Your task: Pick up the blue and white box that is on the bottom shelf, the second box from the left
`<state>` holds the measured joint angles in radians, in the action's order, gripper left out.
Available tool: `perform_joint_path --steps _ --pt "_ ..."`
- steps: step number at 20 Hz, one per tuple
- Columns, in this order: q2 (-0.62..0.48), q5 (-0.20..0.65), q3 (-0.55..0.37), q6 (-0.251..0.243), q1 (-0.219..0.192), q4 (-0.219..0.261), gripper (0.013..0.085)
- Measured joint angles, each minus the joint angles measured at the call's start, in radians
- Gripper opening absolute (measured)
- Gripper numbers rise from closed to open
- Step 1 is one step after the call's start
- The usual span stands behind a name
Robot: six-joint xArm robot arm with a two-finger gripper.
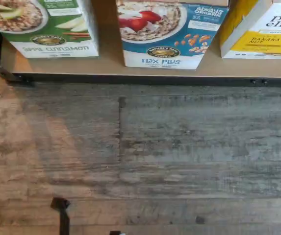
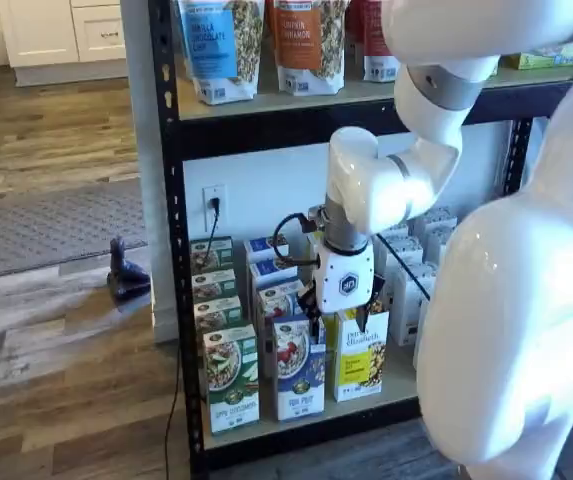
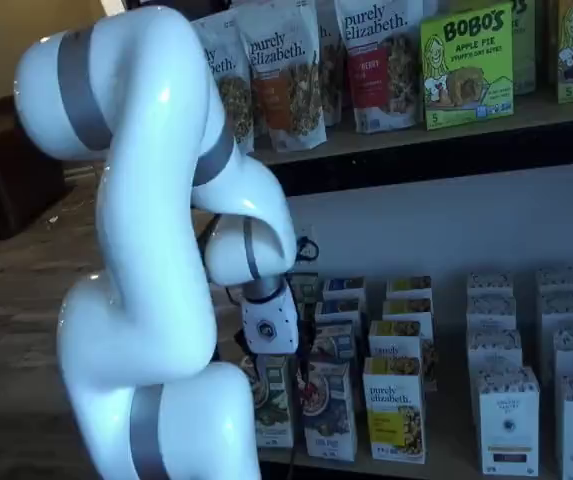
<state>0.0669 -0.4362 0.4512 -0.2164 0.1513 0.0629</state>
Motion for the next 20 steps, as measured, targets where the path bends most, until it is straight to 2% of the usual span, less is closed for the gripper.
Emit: perform_joint_path --steps 2,6,14,20 --pt "-0.025 0.028 0.004 -0.006 -0.007 0.014 0.0850" --pt "-0.110 0.102 0.024 0.024 -0.030 0.005 0.0850" --pt "-0.300 0.174 0.120 0.115 -0.066 -0.051 0.0850" --pt "-0.403 0.202 0.202 0.150 -0.080 -0.073 0.0850"
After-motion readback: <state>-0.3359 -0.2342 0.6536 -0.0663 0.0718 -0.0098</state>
